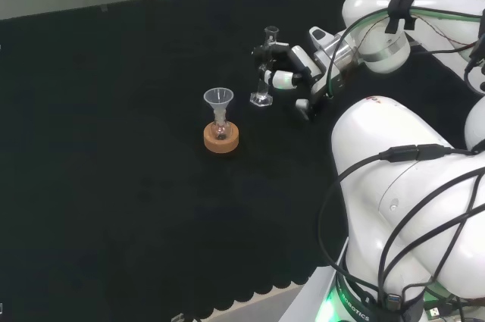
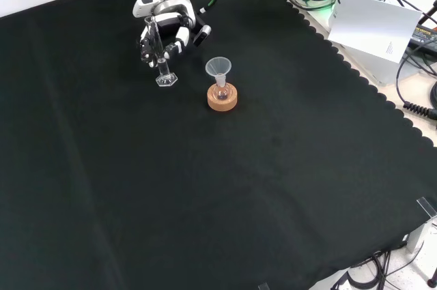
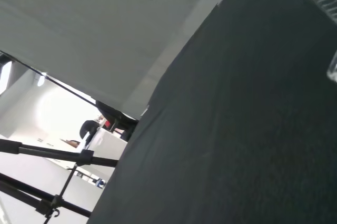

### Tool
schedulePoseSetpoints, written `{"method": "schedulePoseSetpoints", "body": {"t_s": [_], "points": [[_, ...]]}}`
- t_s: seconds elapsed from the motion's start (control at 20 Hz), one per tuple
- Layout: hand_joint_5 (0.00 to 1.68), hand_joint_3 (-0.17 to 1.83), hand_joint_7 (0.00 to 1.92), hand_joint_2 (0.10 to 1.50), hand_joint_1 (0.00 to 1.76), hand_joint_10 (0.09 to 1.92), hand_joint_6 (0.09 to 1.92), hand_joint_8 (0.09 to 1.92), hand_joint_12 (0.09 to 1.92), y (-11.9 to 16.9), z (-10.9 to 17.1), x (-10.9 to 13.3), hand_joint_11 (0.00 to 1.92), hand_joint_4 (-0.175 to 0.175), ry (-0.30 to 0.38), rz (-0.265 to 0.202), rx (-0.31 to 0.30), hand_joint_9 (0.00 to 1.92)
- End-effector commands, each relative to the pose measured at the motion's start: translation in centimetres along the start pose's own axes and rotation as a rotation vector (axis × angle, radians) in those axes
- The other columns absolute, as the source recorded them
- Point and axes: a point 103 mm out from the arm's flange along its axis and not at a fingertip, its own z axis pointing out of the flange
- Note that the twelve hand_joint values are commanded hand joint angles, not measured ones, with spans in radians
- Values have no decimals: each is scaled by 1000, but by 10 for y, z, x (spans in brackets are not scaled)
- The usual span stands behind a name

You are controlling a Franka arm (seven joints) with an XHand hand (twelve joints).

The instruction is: Pick up the graduated cylinder.

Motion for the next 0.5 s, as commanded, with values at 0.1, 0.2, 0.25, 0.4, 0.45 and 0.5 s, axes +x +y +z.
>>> {"method": "schedulePoseSetpoints", "body": {"t_s": [0.1, 0.2, 0.25, 0.4, 0.45, 0.5], "points": [[753, 550, 834, 981, 1126, 153, 569, 605, 906, 4, -11, 7, 1049, -28, -119, 16, 19, 1190], [758, 547, 844, 984, 1133, 152, 569, 612, 900, 6, -15, 11, 1068, -35, -173, 10, 40, 1205], [762, 546, 851, 984, 1136, 153, 570, 615, 900, 7, -18, 14, 1076, -38, -204, 7, 56, 1212], [790, 546, 879, 982, 1146, 143, 560, 606, 880, 9, -25, 19, 1099, -41, -267, 3, 86, 1236], [809, 546, 893, 980, 1148, 133, 548, 595, 870, 9, -27, 21, 1107, -41, -283, 3, 92, 1246], [828, 546, 906, 980, 1150, 127, 541, 588, 865, 10, -29, 23, 1115, -40, -299, 2, 102, 1256]]}}
